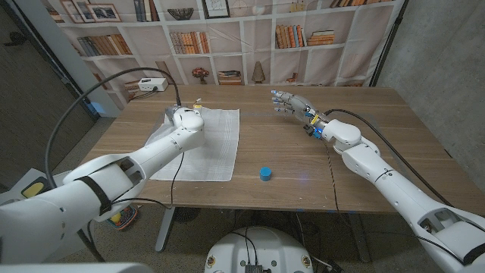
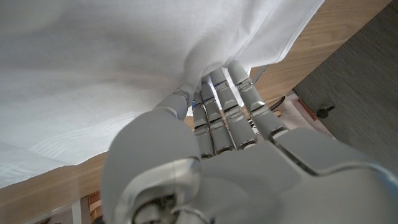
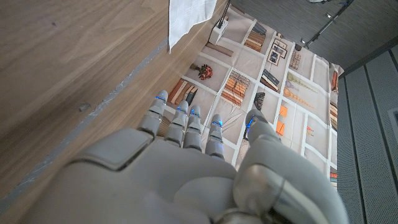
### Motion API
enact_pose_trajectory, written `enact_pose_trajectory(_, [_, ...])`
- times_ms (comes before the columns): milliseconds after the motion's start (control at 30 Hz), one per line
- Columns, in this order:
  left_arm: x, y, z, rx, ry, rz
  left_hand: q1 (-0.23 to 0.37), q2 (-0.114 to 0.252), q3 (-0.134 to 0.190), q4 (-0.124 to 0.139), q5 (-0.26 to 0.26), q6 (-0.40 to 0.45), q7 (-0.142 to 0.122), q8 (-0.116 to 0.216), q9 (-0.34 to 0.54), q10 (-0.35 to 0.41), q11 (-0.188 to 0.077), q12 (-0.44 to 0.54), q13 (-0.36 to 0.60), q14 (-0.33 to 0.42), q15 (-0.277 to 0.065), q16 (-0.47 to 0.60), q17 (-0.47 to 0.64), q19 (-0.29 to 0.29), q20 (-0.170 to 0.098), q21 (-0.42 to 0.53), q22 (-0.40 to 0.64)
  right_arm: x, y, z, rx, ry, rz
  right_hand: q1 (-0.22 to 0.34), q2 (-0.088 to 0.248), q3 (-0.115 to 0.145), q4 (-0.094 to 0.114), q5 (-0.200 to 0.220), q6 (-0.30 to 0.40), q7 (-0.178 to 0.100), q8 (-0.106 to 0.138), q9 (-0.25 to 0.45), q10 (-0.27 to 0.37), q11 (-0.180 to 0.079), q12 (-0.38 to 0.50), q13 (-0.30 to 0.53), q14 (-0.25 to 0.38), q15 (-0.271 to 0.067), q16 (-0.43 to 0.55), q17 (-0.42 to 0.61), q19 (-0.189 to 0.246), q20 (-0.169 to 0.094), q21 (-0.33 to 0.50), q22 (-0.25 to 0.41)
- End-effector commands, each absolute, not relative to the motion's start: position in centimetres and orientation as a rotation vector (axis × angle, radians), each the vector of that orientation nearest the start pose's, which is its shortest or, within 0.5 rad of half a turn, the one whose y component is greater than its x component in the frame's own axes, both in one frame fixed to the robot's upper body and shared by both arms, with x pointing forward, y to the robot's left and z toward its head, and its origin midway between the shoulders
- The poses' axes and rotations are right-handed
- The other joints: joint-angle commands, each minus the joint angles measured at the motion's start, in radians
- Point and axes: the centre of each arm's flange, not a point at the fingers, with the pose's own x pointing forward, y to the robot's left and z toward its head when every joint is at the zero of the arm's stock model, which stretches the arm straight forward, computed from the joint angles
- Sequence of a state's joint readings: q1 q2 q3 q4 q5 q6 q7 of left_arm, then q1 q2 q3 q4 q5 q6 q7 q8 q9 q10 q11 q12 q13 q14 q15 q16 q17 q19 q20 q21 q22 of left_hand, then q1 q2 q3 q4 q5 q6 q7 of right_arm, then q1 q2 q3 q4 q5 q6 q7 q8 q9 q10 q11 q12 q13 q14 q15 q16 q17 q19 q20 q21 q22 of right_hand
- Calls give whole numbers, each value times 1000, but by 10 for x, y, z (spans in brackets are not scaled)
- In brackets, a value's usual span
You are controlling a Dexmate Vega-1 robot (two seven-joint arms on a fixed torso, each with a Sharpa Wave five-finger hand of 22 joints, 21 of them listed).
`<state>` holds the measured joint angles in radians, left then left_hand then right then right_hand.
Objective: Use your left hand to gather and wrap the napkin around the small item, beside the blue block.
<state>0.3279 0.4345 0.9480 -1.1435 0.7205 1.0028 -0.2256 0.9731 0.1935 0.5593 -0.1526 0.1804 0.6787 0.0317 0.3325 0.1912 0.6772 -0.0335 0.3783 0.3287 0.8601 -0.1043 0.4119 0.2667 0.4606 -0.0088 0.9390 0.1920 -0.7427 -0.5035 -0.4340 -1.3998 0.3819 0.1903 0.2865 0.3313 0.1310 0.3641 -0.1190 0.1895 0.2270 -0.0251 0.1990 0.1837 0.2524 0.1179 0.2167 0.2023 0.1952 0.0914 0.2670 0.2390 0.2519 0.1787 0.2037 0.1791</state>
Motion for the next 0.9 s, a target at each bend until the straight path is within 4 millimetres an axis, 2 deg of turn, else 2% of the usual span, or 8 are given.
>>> enact_pose_trajectory(33, [696,246,44,1539,122,506,75,2,14,0,-3,163,-51,12,18,191,-96,78,55,101,-113,95,101,4,12,56,12,640,-206,22,-334,-639,524,-2,4,-2,0,2,3,-1,-2,5,6,-2,-6,2,7,-1,0,5,6,1,5,4])
enact_pose_trajectory(133, [687,234,54,1553,75,500,101,-4,6,-1,-6,177,-53,-4,23,242,-108,145,103,138,-116,123,151,-10,12,80,14,640,-208,21,-334,-643,524,-2,4,-2,0,2,3,-1,-2,5,6,-2,-6,2,7,-1,0,5,6,1,5,4])
enact_pose_trajectory(233, [677,219,65,1595,51,480,112,-8,3,-2,-6,189,-51,-10,25,239,-108,169,128,133,-116,122,171,-46,28,80,13,640,-210,21,-334,-645,522,-2,5,-2,0,2,3,0,-3,5,7,-2,-6,2,7,-1,0,5,6,1,5,4])
enact_pose_trajectory(400, [659,199,77,1653,6,457,116,-9,4,1,-6,196,-57,-16,27,235,-110,187,147,106,-115,105,179,-59,31,85,11,639,-212,20,-329,-653,523,-2,5,-2,0,2,3,-1,-3,5,7,-1,-6,2,7,-1,0,5,6,1,5,4])
enact_pose_trajectory(600, [636,174,83,1787,-63,498,114,-11,2,5,-6,201,-58,-19,28,232,-112,198,159,99,-116,98,185,-70,32,86,9,638,-215,19,-320,-657,522,-2,5,-2,0,2,0,-2,-4,5,6,-2,-6,2,7,-1,-1,5,6,1,5,4])
enact_pose_trajectory(733, [622,156,85,1901,-108,570,118,-19,-2,1,-7,216,-69,-21,29,239,-126,218,176,103,-124,96,196,-92,29,85,6,638,-216,18,-316,-662,524,-2,5,-2,0,2,0,-2,-4,5,6,0,-7,2,7,0,-1,5,6,1,5,4])
enact_pose_trajectory(900, [609,142,89,1962,-143,563,122,-26,-6,-4,-7,227,-76,-21,29,240,-134,230,187,113,-128,96,203,-95,23,89,4,639,-217,17,-310,-664,524,-3,5,-2,0,2,0,-3,-4,5,5,-1,-7,2,7,-1,-1,5,6,0,5,4])
